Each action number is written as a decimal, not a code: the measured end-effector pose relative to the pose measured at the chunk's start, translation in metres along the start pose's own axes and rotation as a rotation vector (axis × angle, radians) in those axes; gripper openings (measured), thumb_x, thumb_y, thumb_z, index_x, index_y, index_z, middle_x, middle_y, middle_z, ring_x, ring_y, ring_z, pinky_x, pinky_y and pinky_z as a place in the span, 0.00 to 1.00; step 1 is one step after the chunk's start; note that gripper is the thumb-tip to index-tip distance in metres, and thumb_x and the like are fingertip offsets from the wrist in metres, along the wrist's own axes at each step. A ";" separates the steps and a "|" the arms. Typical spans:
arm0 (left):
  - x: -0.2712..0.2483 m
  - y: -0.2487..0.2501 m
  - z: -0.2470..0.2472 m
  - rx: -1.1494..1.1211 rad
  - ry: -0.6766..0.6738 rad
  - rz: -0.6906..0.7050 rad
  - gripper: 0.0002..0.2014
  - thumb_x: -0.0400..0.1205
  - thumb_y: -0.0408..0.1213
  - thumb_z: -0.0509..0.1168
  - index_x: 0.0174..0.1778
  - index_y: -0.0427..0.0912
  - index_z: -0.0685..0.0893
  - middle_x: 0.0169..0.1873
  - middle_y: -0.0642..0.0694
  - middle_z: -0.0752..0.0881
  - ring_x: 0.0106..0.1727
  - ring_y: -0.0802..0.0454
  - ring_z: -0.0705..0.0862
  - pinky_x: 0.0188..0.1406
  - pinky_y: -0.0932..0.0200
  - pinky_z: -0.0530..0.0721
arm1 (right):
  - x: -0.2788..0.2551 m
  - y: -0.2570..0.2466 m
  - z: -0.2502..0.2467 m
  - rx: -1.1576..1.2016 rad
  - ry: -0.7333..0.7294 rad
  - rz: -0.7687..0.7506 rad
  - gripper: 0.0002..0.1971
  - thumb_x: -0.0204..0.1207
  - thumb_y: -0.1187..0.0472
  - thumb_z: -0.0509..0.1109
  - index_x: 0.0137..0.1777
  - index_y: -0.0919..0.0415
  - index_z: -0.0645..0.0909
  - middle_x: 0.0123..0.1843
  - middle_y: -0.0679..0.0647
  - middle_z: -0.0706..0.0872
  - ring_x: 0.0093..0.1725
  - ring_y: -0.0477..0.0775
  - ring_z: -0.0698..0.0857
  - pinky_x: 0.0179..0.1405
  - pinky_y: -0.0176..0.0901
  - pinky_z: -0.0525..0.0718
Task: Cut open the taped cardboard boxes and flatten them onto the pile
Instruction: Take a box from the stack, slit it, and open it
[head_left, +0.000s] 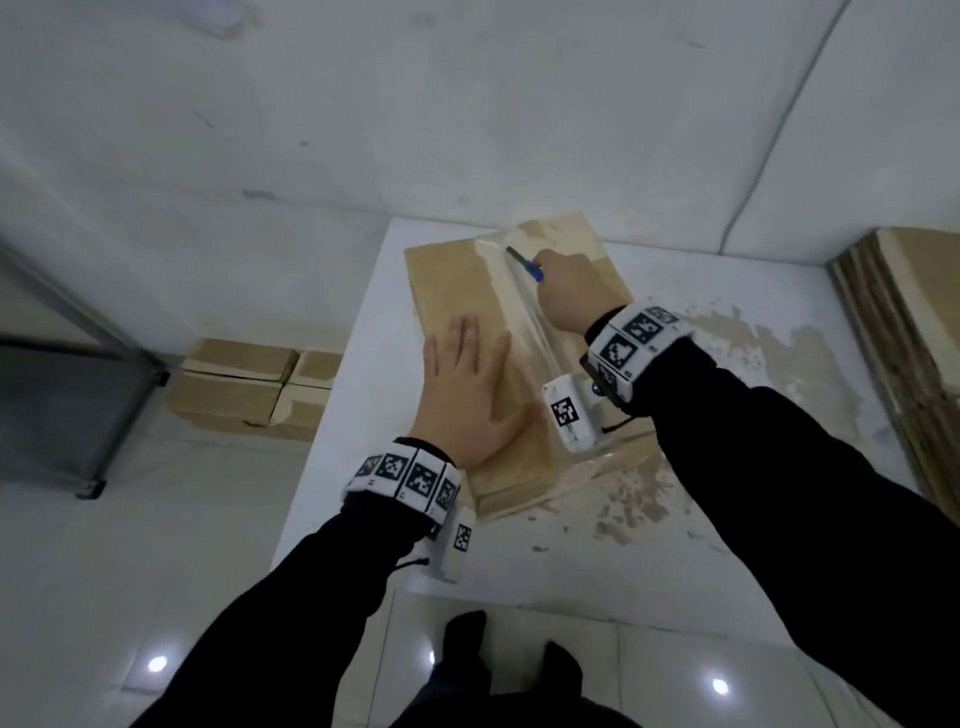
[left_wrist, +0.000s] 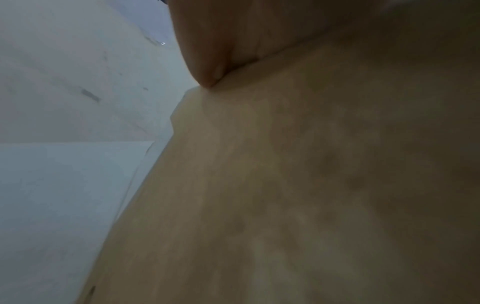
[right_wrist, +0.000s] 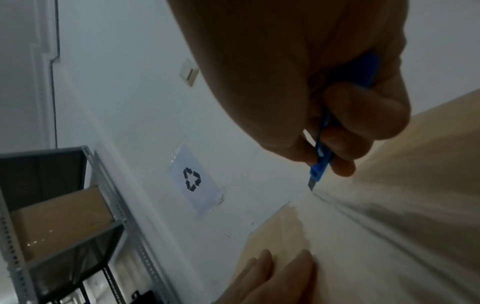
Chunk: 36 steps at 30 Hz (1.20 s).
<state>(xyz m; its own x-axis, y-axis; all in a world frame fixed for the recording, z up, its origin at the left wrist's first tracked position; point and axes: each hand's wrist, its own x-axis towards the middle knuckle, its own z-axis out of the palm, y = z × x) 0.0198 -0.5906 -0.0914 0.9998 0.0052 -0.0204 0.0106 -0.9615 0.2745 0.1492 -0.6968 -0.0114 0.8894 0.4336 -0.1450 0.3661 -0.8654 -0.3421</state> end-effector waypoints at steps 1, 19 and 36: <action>0.002 0.001 -0.001 -0.002 0.000 0.007 0.49 0.70 0.73 0.33 0.84 0.48 0.52 0.83 0.35 0.43 0.84 0.41 0.37 0.78 0.39 0.32 | 0.004 -0.001 0.001 -0.042 0.018 0.020 0.14 0.83 0.70 0.51 0.64 0.70 0.72 0.58 0.69 0.81 0.50 0.66 0.80 0.40 0.46 0.70; 0.007 -0.004 0.006 -0.137 0.074 0.020 0.45 0.73 0.67 0.40 0.83 0.42 0.57 0.84 0.37 0.50 0.85 0.43 0.41 0.80 0.43 0.33 | 0.027 -0.029 -0.011 -0.246 -0.063 0.023 0.17 0.84 0.71 0.50 0.68 0.70 0.73 0.67 0.67 0.78 0.66 0.64 0.77 0.58 0.48 0.73; 0.009 0.002 0.005 -0.164 0.114 -0.045 0.45 0.72 0.65 0.38 0.82 0.43 0.60 0.84 0.38 0.53 0.85 0.44 0.43 0.82 0.43 0.36 | 0.018 -0.029 0.001 -0.236 -0.097 0.065 0.17 0.84 0.70 0.49 0.67 0.70 0.74 0.64 0.69 0.78 0.63 0.66 0.78 0.53 0.48 0.73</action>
<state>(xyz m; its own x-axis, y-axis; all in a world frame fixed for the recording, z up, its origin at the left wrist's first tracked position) 0.0284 -0.5937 -0.0962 0.9937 0.0870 0.0706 0.0485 -0.9020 0.4290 0.1542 -0.6636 -0.0055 0.8868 0.3874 -0.2521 0.3730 -0.9219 -0.1044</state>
